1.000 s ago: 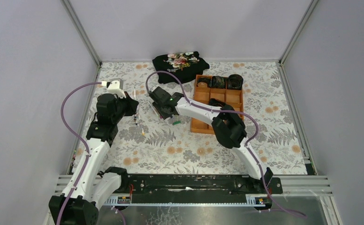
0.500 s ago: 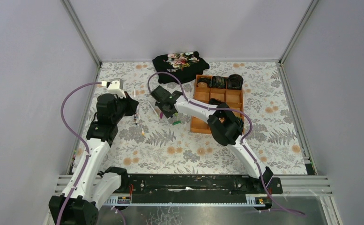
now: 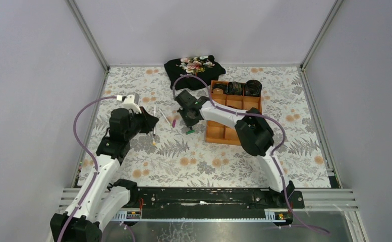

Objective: Insert the pens into the pen caps

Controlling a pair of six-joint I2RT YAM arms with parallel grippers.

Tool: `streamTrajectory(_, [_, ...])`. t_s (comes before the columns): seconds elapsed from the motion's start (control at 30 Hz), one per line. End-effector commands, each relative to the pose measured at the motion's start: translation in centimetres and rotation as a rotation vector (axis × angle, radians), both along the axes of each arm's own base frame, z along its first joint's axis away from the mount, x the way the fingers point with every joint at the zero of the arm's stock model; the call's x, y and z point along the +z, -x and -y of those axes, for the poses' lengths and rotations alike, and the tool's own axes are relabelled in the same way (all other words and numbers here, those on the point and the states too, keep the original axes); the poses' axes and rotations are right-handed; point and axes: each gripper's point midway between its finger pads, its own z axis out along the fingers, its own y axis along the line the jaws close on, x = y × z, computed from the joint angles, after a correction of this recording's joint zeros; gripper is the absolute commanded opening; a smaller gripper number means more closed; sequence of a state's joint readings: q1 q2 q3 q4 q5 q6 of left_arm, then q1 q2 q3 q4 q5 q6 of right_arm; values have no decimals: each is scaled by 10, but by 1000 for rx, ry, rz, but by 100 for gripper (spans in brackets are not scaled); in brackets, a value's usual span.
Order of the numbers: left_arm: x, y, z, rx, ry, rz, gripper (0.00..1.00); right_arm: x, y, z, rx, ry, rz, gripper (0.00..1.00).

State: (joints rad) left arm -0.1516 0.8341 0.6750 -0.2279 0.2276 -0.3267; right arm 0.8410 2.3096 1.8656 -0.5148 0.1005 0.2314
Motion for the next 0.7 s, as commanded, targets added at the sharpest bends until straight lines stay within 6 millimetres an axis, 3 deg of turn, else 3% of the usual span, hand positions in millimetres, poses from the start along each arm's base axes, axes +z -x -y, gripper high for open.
streamTrajectory(0.0, [3,20,37,-124,116,13,0,87,9,4,-92,-223,33,0])
streamTrajectory(0.3, [20,63,99,-554,242,44,0,207,44,32,-247,-643,120,0])
streamTrajectory(0.53, [36,80,108,-676,268,105,0,282,66,36,-248,-1014,195,0])
streamTrajectory(0.67, [43,86,112,-710,292,137,0,300,75,33,-204,-1118,205,0])
